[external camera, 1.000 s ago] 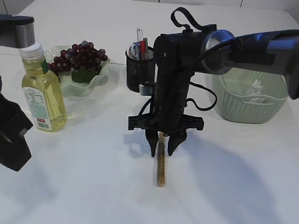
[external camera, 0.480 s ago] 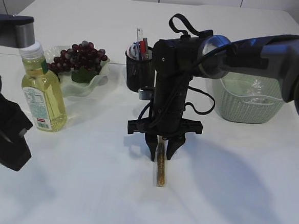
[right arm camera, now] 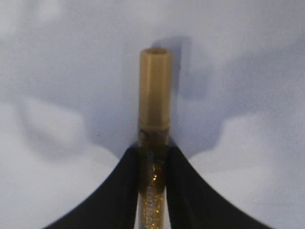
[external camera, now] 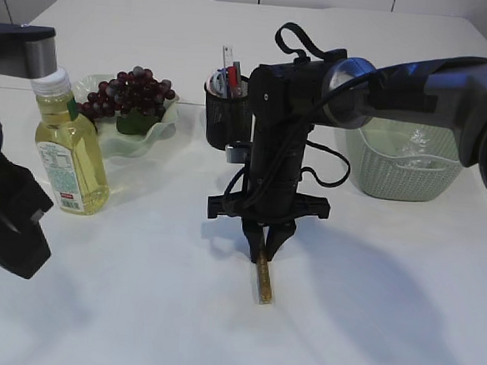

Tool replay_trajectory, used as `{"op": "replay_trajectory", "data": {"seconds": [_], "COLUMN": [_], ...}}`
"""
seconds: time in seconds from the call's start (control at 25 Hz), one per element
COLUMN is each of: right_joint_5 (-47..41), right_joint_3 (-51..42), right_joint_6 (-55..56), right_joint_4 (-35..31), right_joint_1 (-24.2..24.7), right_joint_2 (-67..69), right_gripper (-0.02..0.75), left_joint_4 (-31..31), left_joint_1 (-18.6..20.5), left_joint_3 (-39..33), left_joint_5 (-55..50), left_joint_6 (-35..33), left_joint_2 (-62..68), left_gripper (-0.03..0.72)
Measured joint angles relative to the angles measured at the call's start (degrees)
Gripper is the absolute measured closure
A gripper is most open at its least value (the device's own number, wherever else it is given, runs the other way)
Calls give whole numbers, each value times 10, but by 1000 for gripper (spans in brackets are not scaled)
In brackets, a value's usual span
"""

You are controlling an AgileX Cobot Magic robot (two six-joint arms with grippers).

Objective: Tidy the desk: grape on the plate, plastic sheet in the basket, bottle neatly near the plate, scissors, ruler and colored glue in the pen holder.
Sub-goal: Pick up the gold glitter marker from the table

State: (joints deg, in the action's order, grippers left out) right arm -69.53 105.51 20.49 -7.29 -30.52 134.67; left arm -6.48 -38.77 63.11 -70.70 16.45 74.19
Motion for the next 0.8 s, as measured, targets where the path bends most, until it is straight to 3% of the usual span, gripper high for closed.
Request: {"op": "replay_trajectory", "data": {"seconds": [0.8], "right_joint_5": [0], "right_joint_3": [0], "right_joint_6": [-82], "right_joint_4": [21], "right_joint_1": [-1], "right_joint_2": [-27], "right_gripper": [573], "left_joint_4": [-3], "left_joint_1": [0], "left_joint_3": [0], "left_joint_5": [0], "left_joint_6": [0], "left_joint_2": [0], "left_gripper": [449]}}
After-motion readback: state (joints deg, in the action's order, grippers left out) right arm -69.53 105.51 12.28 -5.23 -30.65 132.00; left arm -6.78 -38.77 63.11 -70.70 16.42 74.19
